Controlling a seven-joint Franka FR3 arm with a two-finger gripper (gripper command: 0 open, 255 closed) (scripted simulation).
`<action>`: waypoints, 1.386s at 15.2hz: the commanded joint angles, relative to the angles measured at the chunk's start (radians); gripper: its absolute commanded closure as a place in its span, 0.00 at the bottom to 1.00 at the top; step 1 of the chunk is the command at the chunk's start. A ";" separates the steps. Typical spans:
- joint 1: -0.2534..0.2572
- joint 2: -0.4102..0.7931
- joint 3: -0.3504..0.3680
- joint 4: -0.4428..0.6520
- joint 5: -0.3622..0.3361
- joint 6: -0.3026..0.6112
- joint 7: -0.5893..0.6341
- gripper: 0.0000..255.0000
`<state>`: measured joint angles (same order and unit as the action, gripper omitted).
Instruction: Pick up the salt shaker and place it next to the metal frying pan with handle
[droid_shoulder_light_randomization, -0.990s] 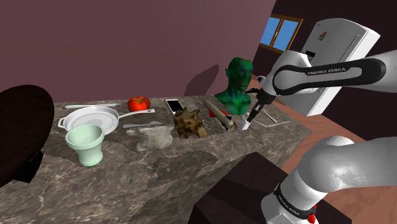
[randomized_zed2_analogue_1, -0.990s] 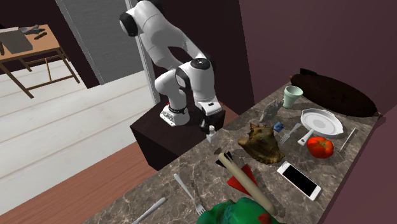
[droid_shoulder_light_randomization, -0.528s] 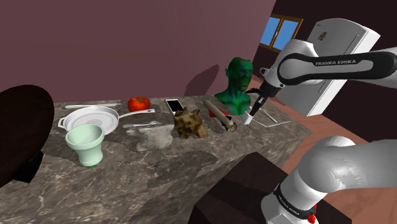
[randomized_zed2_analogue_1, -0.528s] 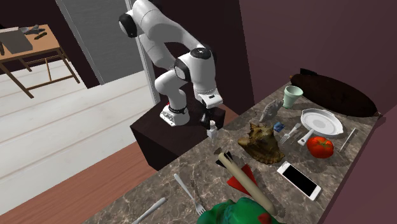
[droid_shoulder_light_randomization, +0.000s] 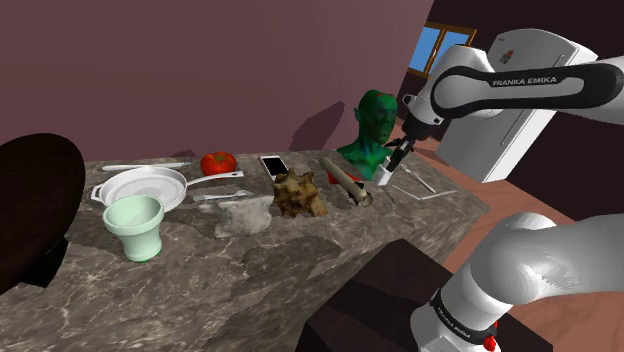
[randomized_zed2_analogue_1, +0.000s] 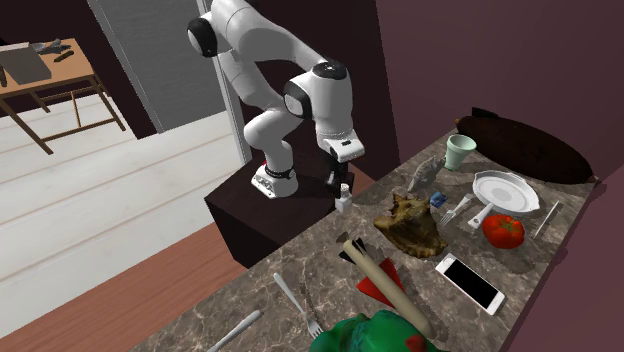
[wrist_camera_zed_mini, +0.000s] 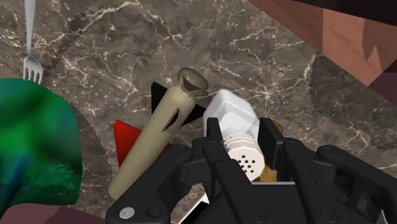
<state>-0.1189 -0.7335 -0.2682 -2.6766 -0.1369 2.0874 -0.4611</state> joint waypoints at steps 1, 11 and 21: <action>0.029 0.064 0.019 0.036 0.022 0.028 0.029 1.00; 0.142 0.416 0.106 0.305 0.116 0.108 0.149 1.00; 0.203 0.761 0.165 0.679 0.161 0.078 0.242 1.00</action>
<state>0.0776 -0.0049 -0.1101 -2.0327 0.0224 2.1682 -0.2329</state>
